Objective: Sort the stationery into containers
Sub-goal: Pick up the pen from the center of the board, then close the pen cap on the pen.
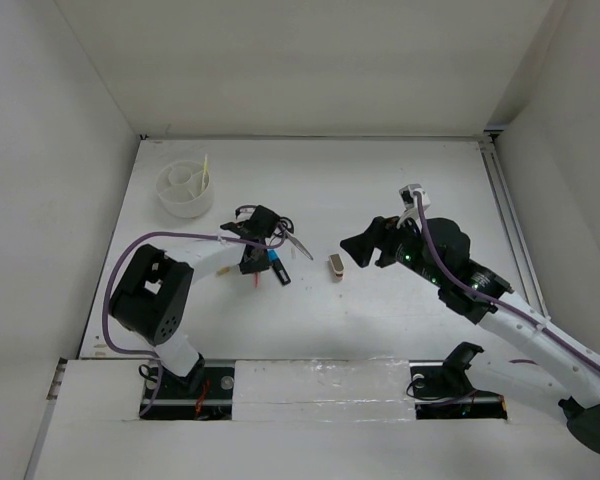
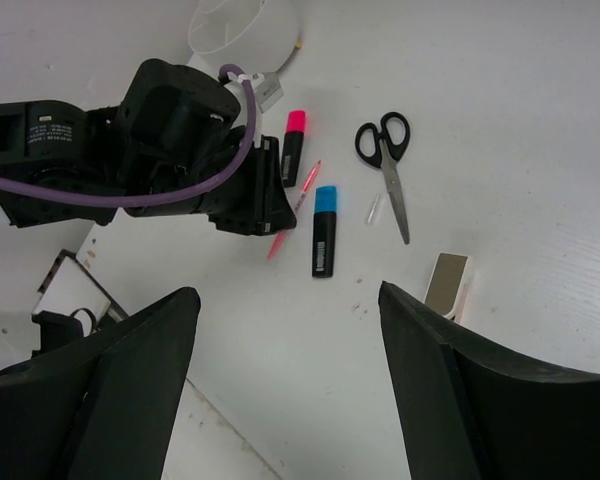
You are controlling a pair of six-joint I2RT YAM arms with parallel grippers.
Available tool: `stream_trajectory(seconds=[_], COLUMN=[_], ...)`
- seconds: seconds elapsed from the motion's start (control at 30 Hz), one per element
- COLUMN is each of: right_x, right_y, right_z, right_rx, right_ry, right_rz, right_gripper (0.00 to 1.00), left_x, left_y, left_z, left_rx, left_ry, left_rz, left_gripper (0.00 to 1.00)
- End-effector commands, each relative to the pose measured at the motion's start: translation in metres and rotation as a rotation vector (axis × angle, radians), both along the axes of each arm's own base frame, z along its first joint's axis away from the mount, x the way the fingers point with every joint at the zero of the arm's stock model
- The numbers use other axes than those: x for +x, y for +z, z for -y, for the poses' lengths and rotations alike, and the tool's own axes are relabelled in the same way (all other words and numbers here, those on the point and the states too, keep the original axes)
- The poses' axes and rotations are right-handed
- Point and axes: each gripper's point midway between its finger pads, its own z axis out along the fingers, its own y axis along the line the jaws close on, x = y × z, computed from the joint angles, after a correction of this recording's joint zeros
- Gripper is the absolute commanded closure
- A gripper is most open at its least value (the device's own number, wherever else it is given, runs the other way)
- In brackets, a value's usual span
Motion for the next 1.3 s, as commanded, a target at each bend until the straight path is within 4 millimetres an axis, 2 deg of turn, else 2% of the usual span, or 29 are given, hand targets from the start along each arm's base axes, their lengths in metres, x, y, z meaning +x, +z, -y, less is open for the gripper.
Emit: stream_trajectory(seconds=[0.0,0.17,0.37,0.4,0.47,0.5,0.57,0.6,0.67,0.7,0.8,0.83,0.9,0.93,1.03,1.07,1.1,1.17,1.27], right_x=[0.002,0.001,0.002,0.004,0.011,0.015,0.023,0.033,0.040,0.049,0.058,0.065,0.072,0.078,0.082,0.090,0.087,0.093,0.094], right_y=[0.015,0.018,0.015,0.013,0.005,0.003,-0.002,-0.005,-0.019,-0.022,-0.035,-0.043,-0.053,-0.063,-0.081,-0.089,-0.098,-0.114,-0.134], right_z=[-0.004,-0.006,-0.007,-0.009,-0.013,-0.014,-0.018,-0.024,-0.029,-0.039,-0.056,-0.068,-0.078,-0.091,-0.106,-0.112,-0.117,-0.128,-0.131], right_rx=[0.045,0.059,0.053,0.050,0.031,0.023,-0.003,-0.020,-0.098,-0.131,-0.188,-0.220,-0.249,-0.273,-0.333,-0.350,-0.379,-0.420,-0.463], right_ry=[0.016,0.025,0.025,0.025,0.016,0.005,-0.001,-0.014,-0.057,-0.063,-0.063,-0.050,-0.050,-0.039,-0.037,-0.052,-0.045,-0.050,-0.074], right_rz=[0.047,0.047,0.039,0.036,0.016,0.010,0.001,-0.014,-0.045,-0.052,-0.091,-0.107,-0.127,-0.146,-0.179,-0.196,-0.211,-0.229,-0.273], right_gripper=[0.22,0.22,0.22,0.22,0.22,0.22,0.24,0.25,0.25,0.26,0.29,0.36,0.42,0.47,0.48,0.49,0.49,0.49,0.49], left_x=[-0.027,-0.030,-0.030,-0.030,-0.028,-0.019,-0.021,-0.016,-0.018,-0.016,-0.022,-0.021,-0.022,-0.021,-0.019,-0.018,-0.020,-0.018,-0.023], left_y=[-0.033,-0.035,-0.023,-0.012,0.008,0.031,0.052,0.069,0.089,0.103,0.113,0.118,0.131,0.136,0.159,0.162,0.168,0.178,0.195], left_z=[-0.007,-0.009,-0.002,0.007,0.014,0.020,0.018,0.025,0.019,0.018,0.011,0.009,0.006,0.003,-0.006,-0.007,-0.012,-0.012,-0.007], left_rx=[0.029,0.034,-0.015,-0.058,-0.073,-0.077,-0.047,-0.050,-0.024,-0.020,-0.012,-0.009,-0.013,-0.002,0.006,0.003,-0.007,-0.037,-0.132], left_ry=[0.007,0.007,-0.004,-0.025,-0.056,-0.067,-0.067,-0.080,-0.074,-0.074,-0.080,-0.083,-0.121,-0.125,-0.140,-0.133,-0.133,-0.134,-0.156], left_rz=[-0.128,-0.136,-0.121,-0.100,-0.066,0.002,0.021,0.059,0.086,0.124,0.137,0.156,0.193,0.214,0.300,0.322,0.352,0.407,0.504], left_gripper=[0.84,1.00,1.00,1.00,1.00,1.00,1.00,1.00,1.00,1.00,1.00,1.00,1.00,1.00,1.00,1.00,1.00,1.00,1.00])
